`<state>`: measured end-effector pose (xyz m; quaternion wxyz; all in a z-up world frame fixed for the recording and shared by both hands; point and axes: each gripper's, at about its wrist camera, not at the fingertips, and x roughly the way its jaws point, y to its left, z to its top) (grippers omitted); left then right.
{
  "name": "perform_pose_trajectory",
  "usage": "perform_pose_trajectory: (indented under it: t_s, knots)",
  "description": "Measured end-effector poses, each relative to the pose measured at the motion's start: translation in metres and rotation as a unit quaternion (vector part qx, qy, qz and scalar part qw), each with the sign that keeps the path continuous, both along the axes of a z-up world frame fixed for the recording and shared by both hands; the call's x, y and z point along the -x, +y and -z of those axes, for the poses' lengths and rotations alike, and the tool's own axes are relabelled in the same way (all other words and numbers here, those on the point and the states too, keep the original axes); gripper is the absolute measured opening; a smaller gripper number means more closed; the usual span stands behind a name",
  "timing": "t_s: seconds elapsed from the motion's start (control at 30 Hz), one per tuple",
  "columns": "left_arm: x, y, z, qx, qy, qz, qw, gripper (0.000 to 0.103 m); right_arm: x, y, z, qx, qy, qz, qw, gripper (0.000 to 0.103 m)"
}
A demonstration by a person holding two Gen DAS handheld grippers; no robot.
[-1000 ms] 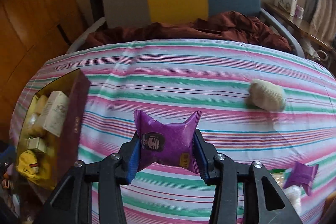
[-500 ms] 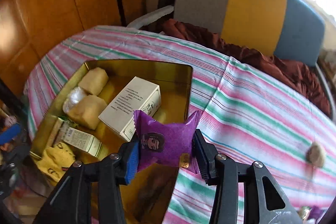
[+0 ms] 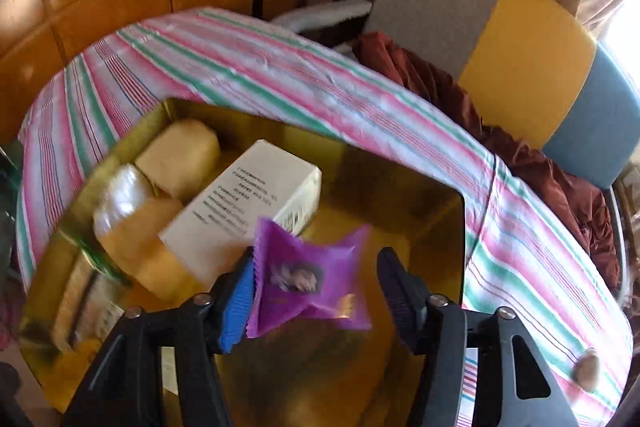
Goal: Organize objects
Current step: 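Carry the purple snack packet into the gold tray and open the right tool, then move both tools back from the tray toward the remaining items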
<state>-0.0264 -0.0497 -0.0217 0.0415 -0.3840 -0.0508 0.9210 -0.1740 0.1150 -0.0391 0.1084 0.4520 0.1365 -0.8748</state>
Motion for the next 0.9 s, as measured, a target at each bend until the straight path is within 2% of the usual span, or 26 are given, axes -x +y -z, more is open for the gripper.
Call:
perform_pose_trajectory:
  t_s: [0.03,0.07,0.2,0.43,0.67,0.9]
  knots:
    - [0.000,-0.001,0.001,-0.001,-0.001,-0.002,1.0000,0.071,-0.003,-0.001,-0.002,0.003,0.005,-0.006,1.000,0.076]
    - [0.000,-0.001,0.001,0.000,-0.001,-0.003,1.0000,0.071,-0.005,-0.002,-0.004,0.004,0.007,-0.009,1.000,0.077]
    - [-0.001,0.000,0.002,0.001,-0.002,-0.002,1.0000,0.071,-0.021,-0.002,-0.009,0.003,0.017,-0.017,1.000,0.077]
    - [-0.005,0.007,0.003,0.004,-0.002,0.009,0.9999,0.071,-0.052,0.020,-0.024,0.058,0.026,0.008,0.998,0.082]
    - [-0.007,0.015,0.002,0.006,-0.005,0.013,0.9999,0.071,-0.089,0.051,-0.032,0.087,0.037,0.032,0.995,0.087]
    - [-0.014,0.031,-0.006,0.024,0.009,0.039,0.9989,0.071,-0.125,0.088,-0.035,0.083,0.051,0.055,0.994,0.089]
